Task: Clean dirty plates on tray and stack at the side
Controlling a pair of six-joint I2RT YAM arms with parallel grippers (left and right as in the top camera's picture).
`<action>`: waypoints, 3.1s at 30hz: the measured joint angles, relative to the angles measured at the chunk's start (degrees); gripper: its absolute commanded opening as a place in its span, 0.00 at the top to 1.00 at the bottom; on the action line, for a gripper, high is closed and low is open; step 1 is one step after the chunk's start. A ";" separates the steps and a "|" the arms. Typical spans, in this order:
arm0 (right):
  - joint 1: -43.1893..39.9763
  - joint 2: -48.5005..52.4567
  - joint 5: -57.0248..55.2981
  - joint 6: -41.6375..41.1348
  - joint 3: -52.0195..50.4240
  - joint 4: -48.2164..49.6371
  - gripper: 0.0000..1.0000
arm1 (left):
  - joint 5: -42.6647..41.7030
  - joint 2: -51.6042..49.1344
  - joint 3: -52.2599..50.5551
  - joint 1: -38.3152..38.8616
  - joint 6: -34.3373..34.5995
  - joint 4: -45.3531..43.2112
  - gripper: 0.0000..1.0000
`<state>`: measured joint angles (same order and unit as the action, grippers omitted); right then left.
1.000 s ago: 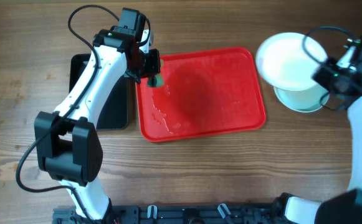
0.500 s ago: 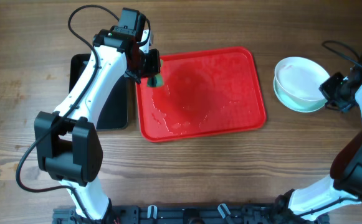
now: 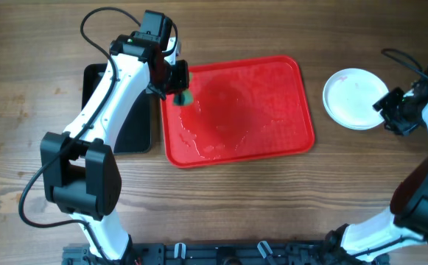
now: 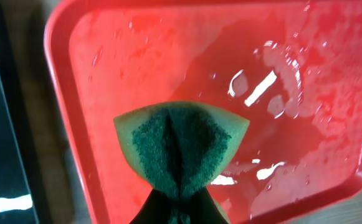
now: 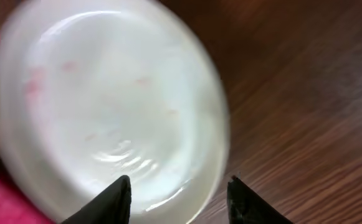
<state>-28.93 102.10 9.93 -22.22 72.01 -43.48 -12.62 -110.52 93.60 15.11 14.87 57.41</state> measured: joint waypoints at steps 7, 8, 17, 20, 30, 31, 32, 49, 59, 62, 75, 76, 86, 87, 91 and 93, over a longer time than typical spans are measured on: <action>5.03 -12.24 5.70 4.33 2.12 -2.47 0.23 | 7.65 4.48 -0.02 -3.34 3.08 10.19 0.96; 6.40 -13.31 5.99 4.79 2.32 -2.62 0.23 | 9.07 5.27 0.00 -4.07 3.67 11.21 0.96; 19.15 -13.66 6.69 6.08 2.40 -3.15 0.13 | 21.16 7.28 0.00 -11.30 7.04 11.56 0.96; 22.53 -12.74 6.27 6.08 2.40 -3.26 0.13 | 22.82 5.70 0.00 -12.96 7.30 10.08 0.96; 24.76 -12.09 5.49 6.08 2.40 -3.26 0.13 | 22.86 -5.70 -0.02 -14.91 7.37 5.01 0.90; 24.76 -12.09 5.44 6.08 2.40 -3.26 0.13 | 22.60 -6.32 -0.02 -14.91 7.37 4.50 0.87; 24.76 -12.09 5.44 6.10 2.40 -3.26 0.13 | 22.40 -6.69 -0.02 -14.91 7.34 4.28 0.85; 24.76 -12.09 4.57 6.10 2.40 -3.26 0.12 | 21.75 -7.26 -0.02 -14.91 7.37 2.75 0.62; 24.76 -12.09 4.35 6.10 2.40 -3.26 0.12 | 20.20 -7.26 -0.02 -14.91 7.72 2.78 0.00; 24.76 -12.09 4.33 6.95 2.40 -3.23 0.12 | 20.04 -7.26 0.00 -14.91 7.96 2.75 0.00; 24.76 -19.41 7.28 13.22 2.40 -3.61 0.12 | 20.04 9.42 4.81 -14.75 7.74 6.88 0.00; 24.76 -21.38 7.93 14.08 2.40 -4.31 0.12 | 20.02 11.32 5.11 -14.75 7.74 7.39 0.00; 24.76 -41.40 10.54 18.10 2.40 -12.11 0.01 | 20.04 19.39 5.79 -14.75 7.74 8.85 0.00; 24.76 -43.28 11.17 18.12 2.40 -13.31 0.00 | 20.04 19.32 5.79 -14.75 7.74 8.83 0.00; 24.76 -49.00 13.49 18.18 2.40 -18.43 0.01 | 20.04 19.32 5.77 -14.75 7.74 8.90 0.00; 24.76 -51.65 14.27 17.55 2.40 -20.87 0.01 | 20.04 19.32 5.79 -14.75 7.74 8.96 0.00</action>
<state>-4.16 50.46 24.21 -4.67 74.41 -64.36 7.42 -91.20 99.39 0.36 22.61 66.37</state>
